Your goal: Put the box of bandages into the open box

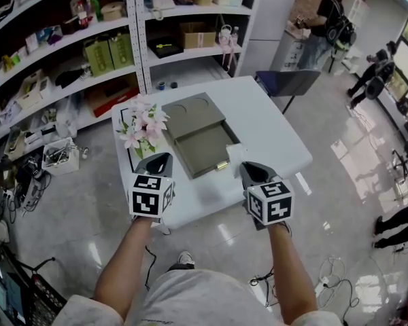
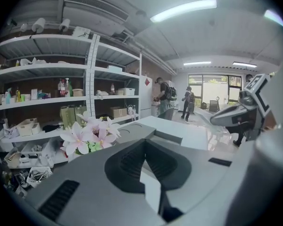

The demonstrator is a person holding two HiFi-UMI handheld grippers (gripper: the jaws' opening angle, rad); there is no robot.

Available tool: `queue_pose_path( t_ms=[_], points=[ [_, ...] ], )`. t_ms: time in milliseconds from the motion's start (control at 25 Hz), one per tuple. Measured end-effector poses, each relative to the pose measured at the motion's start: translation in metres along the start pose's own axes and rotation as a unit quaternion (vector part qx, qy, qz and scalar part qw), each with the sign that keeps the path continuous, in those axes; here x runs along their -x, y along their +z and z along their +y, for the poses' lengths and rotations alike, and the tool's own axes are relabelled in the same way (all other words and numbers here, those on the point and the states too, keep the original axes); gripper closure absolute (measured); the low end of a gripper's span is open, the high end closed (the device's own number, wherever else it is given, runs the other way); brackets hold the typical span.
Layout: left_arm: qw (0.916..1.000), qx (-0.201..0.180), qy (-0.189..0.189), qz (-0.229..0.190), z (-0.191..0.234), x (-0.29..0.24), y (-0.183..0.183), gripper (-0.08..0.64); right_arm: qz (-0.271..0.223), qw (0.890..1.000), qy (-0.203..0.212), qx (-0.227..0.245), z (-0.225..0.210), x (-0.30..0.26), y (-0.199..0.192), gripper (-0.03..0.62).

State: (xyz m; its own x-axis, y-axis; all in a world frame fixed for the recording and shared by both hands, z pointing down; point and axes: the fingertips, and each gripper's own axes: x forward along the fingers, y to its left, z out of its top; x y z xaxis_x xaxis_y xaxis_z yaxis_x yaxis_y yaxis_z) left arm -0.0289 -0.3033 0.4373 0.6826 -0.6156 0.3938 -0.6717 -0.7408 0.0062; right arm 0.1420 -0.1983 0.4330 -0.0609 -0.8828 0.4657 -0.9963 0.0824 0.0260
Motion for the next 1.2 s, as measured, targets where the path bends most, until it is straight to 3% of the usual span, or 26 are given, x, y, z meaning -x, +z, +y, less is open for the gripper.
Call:
queue_pose_path(
  t_ms=[280, 680, 1200],
  points=[
    [0.9998, 0.009, -0.013, 0.006, 0.018, -0.022, -0.006, 0.555, 0.044, 0.997, 0.026, 0.065, -0.006, -0.039, 0.017, 0.589],
    [0.9995, 0.014, -0.023, 0.016, 0.018, -0.038, -0.014, 0.555, 0.107, 0.981, 0.089, 0.138, 0.003, -0.091, 0.009, 0.588],
    [0.9965, 0.04, 0.065, 0.035, 0.016, -0.051, -0.018, 0.555, 0.135, 0.947, 0.199, 0.214, -0.01, -0.15, -0.009, 0.586]
  ],
)
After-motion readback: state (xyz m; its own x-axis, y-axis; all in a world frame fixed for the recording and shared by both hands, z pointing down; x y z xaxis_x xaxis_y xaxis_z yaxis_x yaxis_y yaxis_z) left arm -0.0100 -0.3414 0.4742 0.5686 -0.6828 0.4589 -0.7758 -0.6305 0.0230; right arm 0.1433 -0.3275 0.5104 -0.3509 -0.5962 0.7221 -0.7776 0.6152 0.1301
